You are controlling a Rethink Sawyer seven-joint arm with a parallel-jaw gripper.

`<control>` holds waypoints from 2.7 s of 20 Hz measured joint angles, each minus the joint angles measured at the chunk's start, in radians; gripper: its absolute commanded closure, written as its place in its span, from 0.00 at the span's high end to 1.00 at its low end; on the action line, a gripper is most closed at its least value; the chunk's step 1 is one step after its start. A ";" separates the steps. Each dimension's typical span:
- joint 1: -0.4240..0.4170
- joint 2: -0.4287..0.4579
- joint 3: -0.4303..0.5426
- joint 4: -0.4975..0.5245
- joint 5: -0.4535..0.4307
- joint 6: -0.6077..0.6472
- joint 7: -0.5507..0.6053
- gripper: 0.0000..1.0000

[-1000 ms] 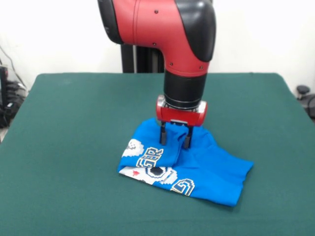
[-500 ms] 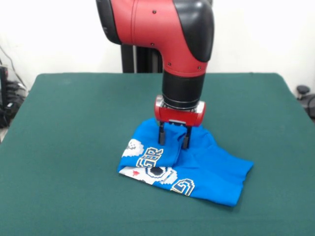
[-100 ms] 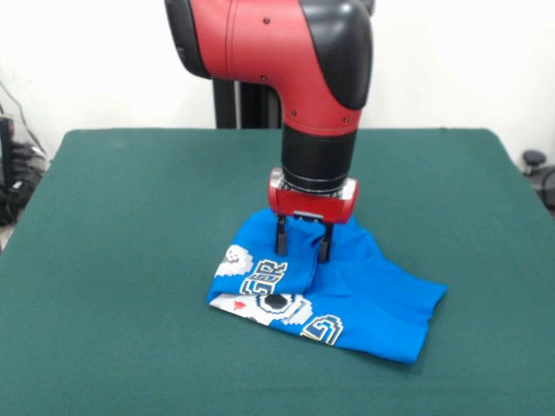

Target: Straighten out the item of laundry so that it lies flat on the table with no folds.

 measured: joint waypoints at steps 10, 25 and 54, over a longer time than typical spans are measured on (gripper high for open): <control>-0.005 0.000 0.000 0.000 0.000 0.000 0.000 1.00; -0.005 0.000 0.000 0.000 0.000 0.000 0.000 1.00; -0.012 0.000 0.007 0.000 0.000 0.000 0.000 0.00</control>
